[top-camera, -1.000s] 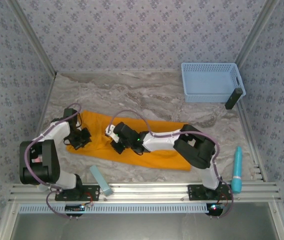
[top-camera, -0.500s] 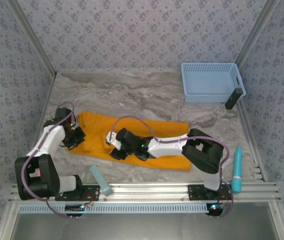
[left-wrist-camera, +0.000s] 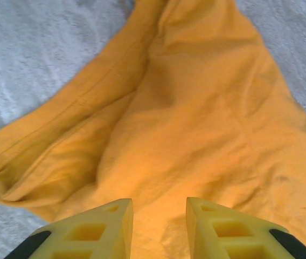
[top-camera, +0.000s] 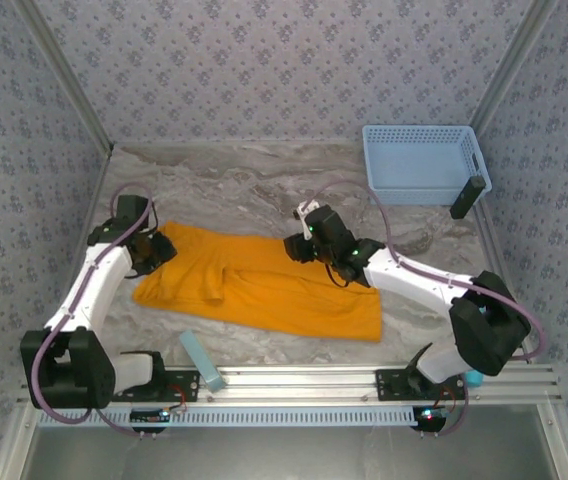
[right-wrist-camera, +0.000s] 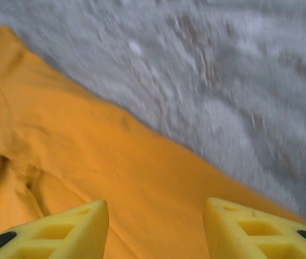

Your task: Fold the inside-out t-shirt

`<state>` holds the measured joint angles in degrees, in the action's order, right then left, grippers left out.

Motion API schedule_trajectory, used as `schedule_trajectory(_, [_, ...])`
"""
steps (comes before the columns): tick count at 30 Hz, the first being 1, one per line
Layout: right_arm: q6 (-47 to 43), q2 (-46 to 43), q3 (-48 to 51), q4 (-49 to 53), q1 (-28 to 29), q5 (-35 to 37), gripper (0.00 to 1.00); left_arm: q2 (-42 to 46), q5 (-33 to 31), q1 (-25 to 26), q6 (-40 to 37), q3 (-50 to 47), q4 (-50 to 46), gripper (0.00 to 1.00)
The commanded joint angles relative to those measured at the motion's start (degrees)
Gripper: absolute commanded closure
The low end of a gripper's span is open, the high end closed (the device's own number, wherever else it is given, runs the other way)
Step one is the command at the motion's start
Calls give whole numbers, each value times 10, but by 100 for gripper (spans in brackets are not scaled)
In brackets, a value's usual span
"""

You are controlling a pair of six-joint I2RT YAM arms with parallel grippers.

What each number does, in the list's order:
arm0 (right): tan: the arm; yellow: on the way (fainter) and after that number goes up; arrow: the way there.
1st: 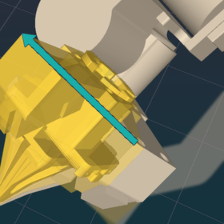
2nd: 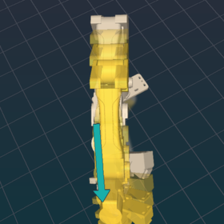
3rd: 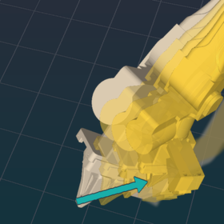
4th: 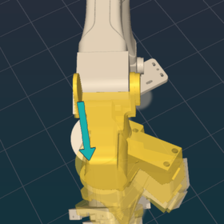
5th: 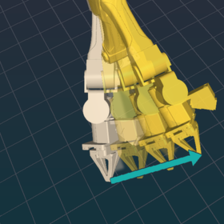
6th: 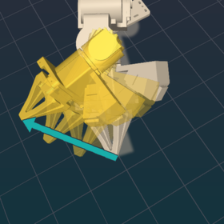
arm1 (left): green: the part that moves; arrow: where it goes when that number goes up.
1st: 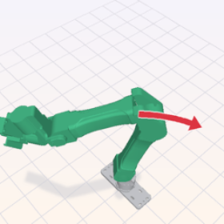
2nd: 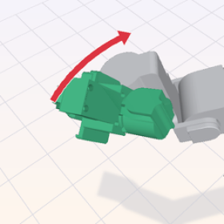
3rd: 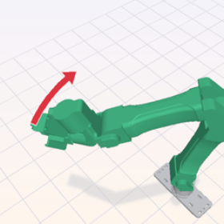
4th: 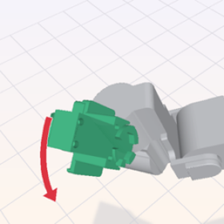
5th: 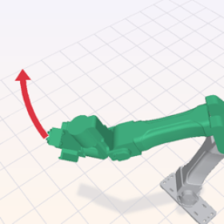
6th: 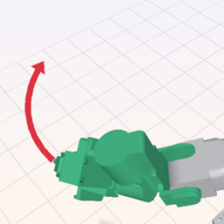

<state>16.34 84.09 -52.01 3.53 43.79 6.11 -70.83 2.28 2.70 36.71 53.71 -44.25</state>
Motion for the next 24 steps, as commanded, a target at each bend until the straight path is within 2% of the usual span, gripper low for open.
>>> schedule_trajectory(1, [97, 28, 27, 55, -10, -1, 49, -49, 6, 22, 21, 17, 50, 67])
schedule_trajectory(4, [155, 46, 48, 66, -34, 11, 52, -116, -18, 23, -16, 16, 125, 68])
schedule_trajectory(6, [189, 40, 73, 74, -33, 66, 52, -148, -67, 20, -41, 10, 152, 71])
schedule_trajectory(10, [230, 35, 88, 118, -38, 124, 51, -205, -24, 14, -60, 20, 170, 71])
schedule_trajectory(13, [223, 66, 98, 82, -44, 149, 51, -243, -29, 10, -73, 25, 157, 69])
schedule_trajectory(17, [201, 162, 58, 21, -76, 110, 54, -282, -1, -7, -95, 35, 132, 67])
schedule_trajectory(20, [178, 224, 3, -14, -95, 80, 54, -270, -1, -19, -102, 34, 108, 63])
schedule_trajectory(22, [157, 267, -45, -43, -107, 28, 54, -254, 33, -30, -98, 22, 117, 62])
schedule_trajectory(24, [133, 313, -109, -46, -112, 18, 54, -244, 44, -40, -93, 17, 112, 61])
